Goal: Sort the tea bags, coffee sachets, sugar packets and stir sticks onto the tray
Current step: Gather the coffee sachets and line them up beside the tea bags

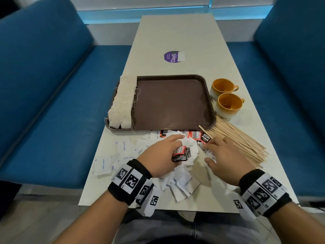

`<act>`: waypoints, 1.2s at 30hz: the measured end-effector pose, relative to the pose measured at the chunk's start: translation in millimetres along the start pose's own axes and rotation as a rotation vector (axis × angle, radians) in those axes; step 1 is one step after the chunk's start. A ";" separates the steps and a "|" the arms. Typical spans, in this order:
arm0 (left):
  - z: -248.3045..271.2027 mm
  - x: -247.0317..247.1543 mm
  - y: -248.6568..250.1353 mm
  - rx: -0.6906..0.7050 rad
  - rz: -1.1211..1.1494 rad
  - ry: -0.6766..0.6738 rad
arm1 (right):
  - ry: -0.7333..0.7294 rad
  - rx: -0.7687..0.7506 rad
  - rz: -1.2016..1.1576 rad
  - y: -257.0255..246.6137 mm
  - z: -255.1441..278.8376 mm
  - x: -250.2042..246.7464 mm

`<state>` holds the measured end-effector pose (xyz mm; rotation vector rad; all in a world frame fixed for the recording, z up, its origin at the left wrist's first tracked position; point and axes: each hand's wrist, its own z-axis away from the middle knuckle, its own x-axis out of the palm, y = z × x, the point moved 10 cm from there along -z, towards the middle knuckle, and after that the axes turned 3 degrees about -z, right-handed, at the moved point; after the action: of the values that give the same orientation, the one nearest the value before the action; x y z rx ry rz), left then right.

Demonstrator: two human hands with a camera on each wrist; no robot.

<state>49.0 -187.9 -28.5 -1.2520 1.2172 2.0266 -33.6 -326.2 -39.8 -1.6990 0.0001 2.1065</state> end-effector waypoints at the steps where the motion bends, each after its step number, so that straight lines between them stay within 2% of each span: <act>1: -2.1 6.1 1.2 -0.006 -0.038 -0.034 | 0.012 -0.008 0.019 -2.4 0.3 0.9; 4: -5.5 19.2 -3.3 -0.046 -0.114 -0.098 | 0.002 -0.043 0.022 -9.9 1.5 4.4; 12: 8.7 12.3 -14.3 -0.064 -0.073 -0.029 | -0.044 -0.146 -0.049 -21.7 5.6 8.8; 18: 3.7 2.6 -23.7 -0.131 -0.063 0.028 | 0.057 -0.076 -0.139 -19.7 -22.7 -19.3; 26: 9.5 10.6 -24.1 -0.138 -0.069 -0.015 | -0.013 -0.009 -0.117 -29.7 -49.4 -14.8; 32: 1.9 -5.2 -27.3 -0.153 -0.050 0.036 | -0.022 0.012 -0.106 -31.7 -57.9 -9.6; 36: -0.7 1.7 -30.0 -0.155 -0.080 -0.008 | -0.022 0.047 -0.139 -25.5 -61.7 -9.5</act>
<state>70.9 -173.6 -43.5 -1.3400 1.0062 2.0983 33.7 -322.6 -39.5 -1.6011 -0.0717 2.0077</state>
